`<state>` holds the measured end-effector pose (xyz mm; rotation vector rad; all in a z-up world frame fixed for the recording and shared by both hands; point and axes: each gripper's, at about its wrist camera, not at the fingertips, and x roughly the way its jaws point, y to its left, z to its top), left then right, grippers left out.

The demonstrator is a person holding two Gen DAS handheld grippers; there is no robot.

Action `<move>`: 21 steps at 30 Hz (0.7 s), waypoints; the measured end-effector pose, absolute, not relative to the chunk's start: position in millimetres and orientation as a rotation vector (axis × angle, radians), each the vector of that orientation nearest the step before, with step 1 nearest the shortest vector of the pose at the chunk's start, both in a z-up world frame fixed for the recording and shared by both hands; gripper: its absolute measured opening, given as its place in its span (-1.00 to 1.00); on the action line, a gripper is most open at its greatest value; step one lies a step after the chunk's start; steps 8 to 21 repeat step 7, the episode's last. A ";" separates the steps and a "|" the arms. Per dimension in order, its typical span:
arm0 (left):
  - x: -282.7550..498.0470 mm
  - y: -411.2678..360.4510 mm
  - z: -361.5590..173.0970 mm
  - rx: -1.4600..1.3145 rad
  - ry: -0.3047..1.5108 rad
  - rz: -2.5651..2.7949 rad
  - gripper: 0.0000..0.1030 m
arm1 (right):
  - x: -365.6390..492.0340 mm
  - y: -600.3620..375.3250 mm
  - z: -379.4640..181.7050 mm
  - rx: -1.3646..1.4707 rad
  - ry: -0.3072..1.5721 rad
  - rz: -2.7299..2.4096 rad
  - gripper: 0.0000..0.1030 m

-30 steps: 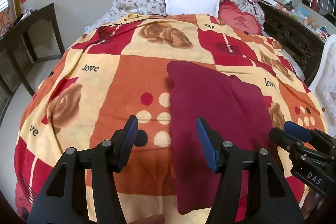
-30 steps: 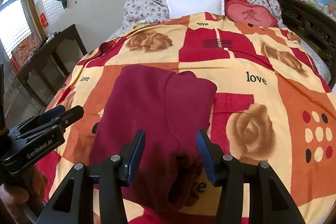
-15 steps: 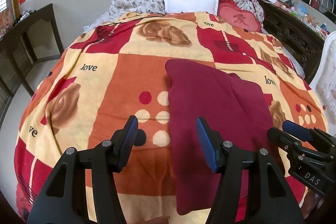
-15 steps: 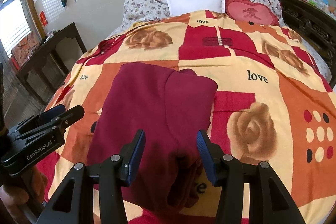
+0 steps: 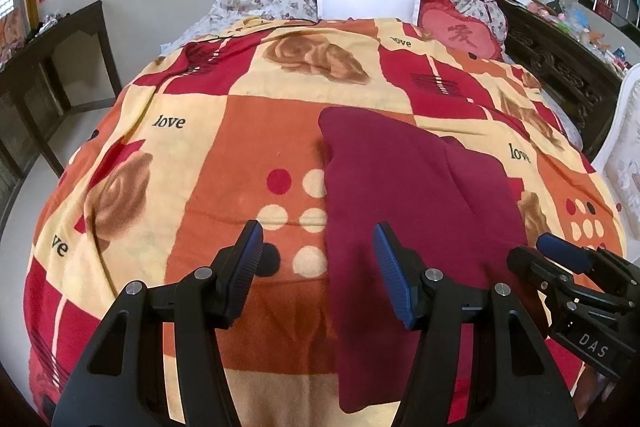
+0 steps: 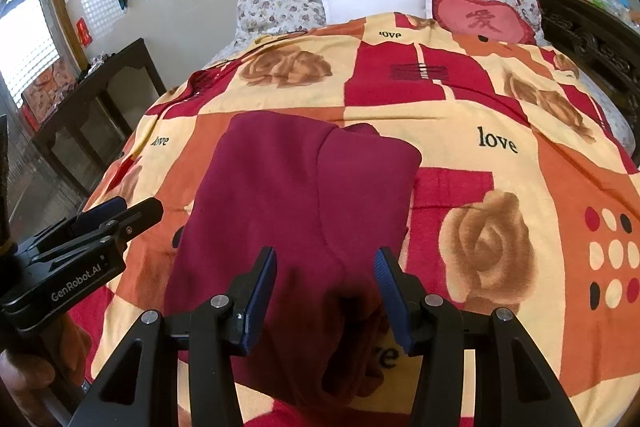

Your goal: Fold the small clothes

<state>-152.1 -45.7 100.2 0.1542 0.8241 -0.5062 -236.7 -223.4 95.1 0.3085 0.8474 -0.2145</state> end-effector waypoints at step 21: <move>-148.5 -42.9 97.8 0.148 0.815 -0.503 0.12 | -235.0 -225.2 90.7 0.313 0.861 -0.207 -0.05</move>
